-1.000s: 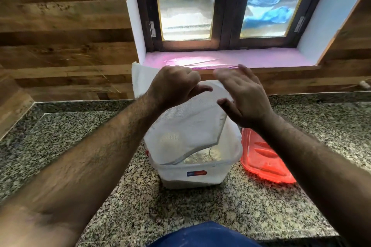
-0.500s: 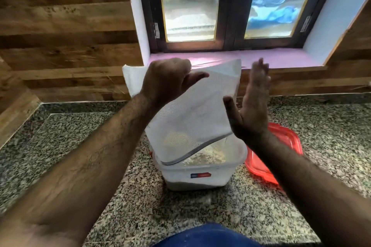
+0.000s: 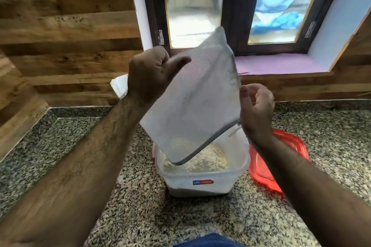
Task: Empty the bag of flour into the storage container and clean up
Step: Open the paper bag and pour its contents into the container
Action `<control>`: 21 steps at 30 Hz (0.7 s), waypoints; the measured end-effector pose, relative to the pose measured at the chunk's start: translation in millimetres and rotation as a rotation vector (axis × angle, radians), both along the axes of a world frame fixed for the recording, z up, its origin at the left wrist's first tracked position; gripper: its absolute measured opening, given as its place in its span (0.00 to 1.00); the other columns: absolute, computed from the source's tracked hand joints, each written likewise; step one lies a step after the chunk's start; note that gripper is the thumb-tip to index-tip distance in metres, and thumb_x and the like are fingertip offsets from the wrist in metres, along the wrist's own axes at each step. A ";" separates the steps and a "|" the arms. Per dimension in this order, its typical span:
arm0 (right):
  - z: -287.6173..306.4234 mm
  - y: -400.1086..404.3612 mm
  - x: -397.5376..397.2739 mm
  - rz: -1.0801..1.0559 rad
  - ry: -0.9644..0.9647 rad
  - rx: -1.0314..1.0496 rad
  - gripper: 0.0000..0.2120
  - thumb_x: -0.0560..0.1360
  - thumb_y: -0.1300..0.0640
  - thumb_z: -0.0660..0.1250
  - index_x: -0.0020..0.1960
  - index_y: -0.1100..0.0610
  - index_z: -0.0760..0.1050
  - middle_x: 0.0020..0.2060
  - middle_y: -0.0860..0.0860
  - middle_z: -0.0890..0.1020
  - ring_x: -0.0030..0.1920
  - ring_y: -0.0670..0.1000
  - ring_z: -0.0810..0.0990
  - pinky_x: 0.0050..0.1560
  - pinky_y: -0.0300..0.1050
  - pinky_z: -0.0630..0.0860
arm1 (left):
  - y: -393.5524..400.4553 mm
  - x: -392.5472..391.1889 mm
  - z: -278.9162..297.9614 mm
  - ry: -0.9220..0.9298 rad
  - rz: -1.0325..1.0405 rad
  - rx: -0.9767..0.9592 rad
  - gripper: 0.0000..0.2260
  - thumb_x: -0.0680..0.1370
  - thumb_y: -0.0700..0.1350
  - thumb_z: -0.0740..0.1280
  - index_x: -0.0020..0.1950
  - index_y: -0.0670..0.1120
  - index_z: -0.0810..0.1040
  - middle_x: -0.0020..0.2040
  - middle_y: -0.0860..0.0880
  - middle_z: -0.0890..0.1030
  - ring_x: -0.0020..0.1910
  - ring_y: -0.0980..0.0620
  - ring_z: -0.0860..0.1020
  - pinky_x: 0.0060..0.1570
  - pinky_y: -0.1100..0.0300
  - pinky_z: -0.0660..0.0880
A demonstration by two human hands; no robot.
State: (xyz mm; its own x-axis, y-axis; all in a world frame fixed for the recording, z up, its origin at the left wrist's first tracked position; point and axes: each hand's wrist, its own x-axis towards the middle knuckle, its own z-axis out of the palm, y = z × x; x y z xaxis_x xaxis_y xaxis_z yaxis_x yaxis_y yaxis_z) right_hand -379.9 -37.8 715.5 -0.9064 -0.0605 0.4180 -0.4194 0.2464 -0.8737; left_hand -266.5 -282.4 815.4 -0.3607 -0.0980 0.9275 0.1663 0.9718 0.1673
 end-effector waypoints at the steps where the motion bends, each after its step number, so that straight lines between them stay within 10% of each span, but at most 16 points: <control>1: 9.1 0.1 3.4 0.006 0.111 0.003 0.26 0.80 0.32 0.62 0.66 0.50 0.78 0.65 0.51 0.78 0.68 0.56 0.75 0.67 0.52 0.73 | 2.1 1.3 0.6 -0.027 -0.002 -0.072 0.21 0.77 0.54 0.77 0.35 0.50 0.67 0.29 0.53 0.65 0.27 0.58 0.61 0.32 0.74 0.56; 7: 62.8 -11.4 -4.2 0.168 0.810 0.318 0.26 0.83 0.45 0.66 0.73 0.62 0.77 0.72 0.62 0.78 0.73 0.63 0.76 0.72 0.60 0.70 | 25.9 -3.9 -7.7 -0.114 -0.050 -0.351 0.26 0.80 0.63 0.67 0.35 0.42 0.74 0.29 0.49 0.69 0.26 0.53 0.66 0.28 0.61 0.63; 10: 69.1 -12.4 -8.2 0.235 0.838 0.439 0.17 0.84 0.45 0.66 0.61 0.56 0.85 0.58 0.54 0.87 0.61 0.58 0.82 0.65 0.56 0.68 | 29.2 -7.9 -13.5 -0.126 -0.039 -0.353 0.24 0.80 0.61 0.69 0.37 0.42 0.74 0.29 0.47 0.70 0.26 0.52 0.66 0.25 0.60 0.67; 15: 59.6 -14.3 -5.6 0.255 0.861 0.653 0.23 0.86 0.45 0.60 0.73 0.56 0.79 0.60 0.54 0.88 0.61 0.59 0.84 0.67 0.62 0.70 | 33.4 -10.6 -14.7 -0.144 -0.058 -0.398 0.23 0.76 0.58 0.76 0.39 0.40 0.76 0.30 0.45 0.74 0.30 0.54 0.65 0.32 0.62 0.62; 21: 56.3 -23.2 -2.1 0.297 0.875 0.629 0.09 0.84 0.51 0.63 0.54 0.54 0.80 0.47 0.51 0.85 0.47 0.57 0.82 0.54 0.55 0.71 | 33.3 -12.9 -18.8 -0.240 -0.062 -0.338 0.26 0.79 0.63 0.72 0.47 0.38 0.80 0.38 0.40 0.80 0.34 0.47 0.76 0.33 0.51 0.79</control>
State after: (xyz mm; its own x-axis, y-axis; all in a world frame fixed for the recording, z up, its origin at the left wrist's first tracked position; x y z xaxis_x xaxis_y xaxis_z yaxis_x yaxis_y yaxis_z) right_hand -382.1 -61.0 771.8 -0.2292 -0.6507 0.7239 -0.9445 0.3285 -0.0038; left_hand -279.4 -249.1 796.6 -0.5661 0.2265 0.7926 0.2214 0.9680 -0.1185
